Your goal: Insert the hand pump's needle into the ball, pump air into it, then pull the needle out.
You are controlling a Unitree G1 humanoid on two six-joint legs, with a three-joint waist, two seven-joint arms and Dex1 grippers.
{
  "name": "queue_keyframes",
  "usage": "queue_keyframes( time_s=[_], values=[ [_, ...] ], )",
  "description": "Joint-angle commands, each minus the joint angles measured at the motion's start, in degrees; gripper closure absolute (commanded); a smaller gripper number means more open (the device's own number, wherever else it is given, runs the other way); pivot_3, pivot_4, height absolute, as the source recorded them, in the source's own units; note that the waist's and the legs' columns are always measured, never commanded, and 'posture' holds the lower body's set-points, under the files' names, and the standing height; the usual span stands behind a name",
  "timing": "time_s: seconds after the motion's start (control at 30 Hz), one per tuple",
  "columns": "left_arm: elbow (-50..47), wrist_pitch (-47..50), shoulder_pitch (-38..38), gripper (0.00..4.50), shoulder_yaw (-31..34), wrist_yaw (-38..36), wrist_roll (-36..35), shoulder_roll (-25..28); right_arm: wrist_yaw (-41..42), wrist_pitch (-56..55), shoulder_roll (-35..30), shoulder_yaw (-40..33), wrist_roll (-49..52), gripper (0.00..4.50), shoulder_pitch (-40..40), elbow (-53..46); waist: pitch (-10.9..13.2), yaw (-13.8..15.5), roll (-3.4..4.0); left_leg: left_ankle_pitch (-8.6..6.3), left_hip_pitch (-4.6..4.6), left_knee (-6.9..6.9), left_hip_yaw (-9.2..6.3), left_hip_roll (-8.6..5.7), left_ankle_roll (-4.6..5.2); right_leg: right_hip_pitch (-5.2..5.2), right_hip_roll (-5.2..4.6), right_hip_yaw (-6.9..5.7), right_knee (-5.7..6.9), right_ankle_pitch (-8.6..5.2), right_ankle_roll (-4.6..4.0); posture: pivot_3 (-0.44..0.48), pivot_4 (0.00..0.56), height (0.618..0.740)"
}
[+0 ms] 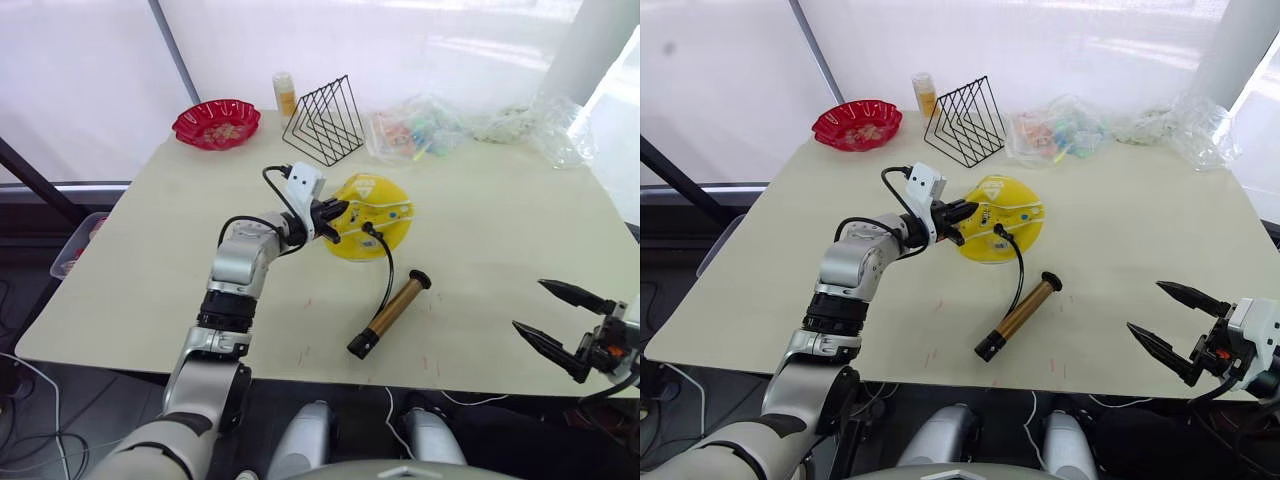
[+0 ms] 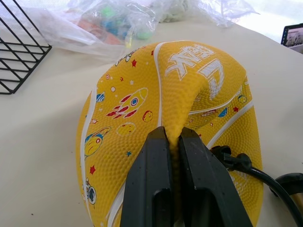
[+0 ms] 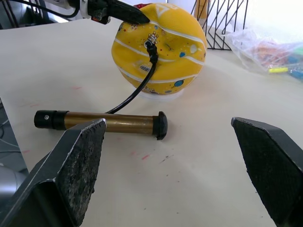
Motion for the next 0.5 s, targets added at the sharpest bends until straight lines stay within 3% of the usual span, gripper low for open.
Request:
queue_keyframes(
  time_s=[0.03, 0.07, 0.1, 0.3, 0.33, 0.5],
  values=[
    [2.18, 1.31, 0.87, 4.5, -2.86, -2.0, -0.19, -0.51, 0.76, -1.71, -1.22, -1.15, 1.5, 0.07, -0.39, -0.03, 0.0, 0.0, 0.0, 0.0, 0.0, 0.0, 0.01, 0.0, 0.0, 0.0, 0.0, 0.01, 0.0, 0.0, 0.0, 0.0, 0.15, 0.737],
    [2.14, 1.1, 0.81, 3.76, -2.87, -2.06, -0.11, -0.37, 0.78, -1.79, -1.28, -1.05, 1.65, 0.0, -0.45, 0.03, 0.0, 0.0, 0.0, 0.0, 0.0, 0.01, 0.01, 0.0, 0.0, 0.0, 0.0, 0.01, 0.0, 0.0, 0.0, 0.0, 0.15, 0.737],
    [2.14, 0.92, 0.78, 3.46, -2.88, -2.11, -0.02, -0.28, 0.79, -1.83, -1.33, -0.97, 1.76, 0.0, -0.49, 0.07, 0.0, -0.01, 0.0, 0.0, 0.0, 0.01, 0.01, 0.0, 0.0, 0.0, 0.0, 0.01, 0.0, 0.0, 0.0, 0.0, 0.15, 0.737],
    [-1.06, 0.68, 0.34, 0.5, -1.74, -3.75, -1.27, 0.84, 1.08, -2.34, -1.16, -0.26, 2.0, 0.0, -0.54, 0.12, 0.13, -0.14, -0.05, 0.0, -0.02, 0.01, 0.01, 0.02, 0.0, -0.02, 0.02, 0.02, 0.0, 0.01, -0.03, 0.0, 0.15, 0.737],
    [-1.78, 0.77, 0.25, 0.24, -1.43, -3.95, -1.48, 1.08, 1.12, -2.44, -1.12, -0.16, 1.97, 0.0, -0.5, 0.15, 0.15, -0.16, -0.06, 0.0, -0.03, 0.01, 0.02, 0.02, 0.0, -0.03, 0.01, 0.02, 0.0, 0.01, -0.04, 0.0, 0.15, 0.737],
    [-5.67, 1.29, -0.11, 0.24, -0.76, -4.7, -2.62, 2.68, 1.52, -2.56, -1.03, 0.42, 2.14, 0.0, -0.5, 0.2, 0.63, -0.36, -0.09, 0.0, -0.06, 0.01, 0.03, 0.1, 0.0, -0.08, 0.05, 0.04, 0.01, 0.06, -0.13, 0.0, 0.15, 0.737]
  ],
)
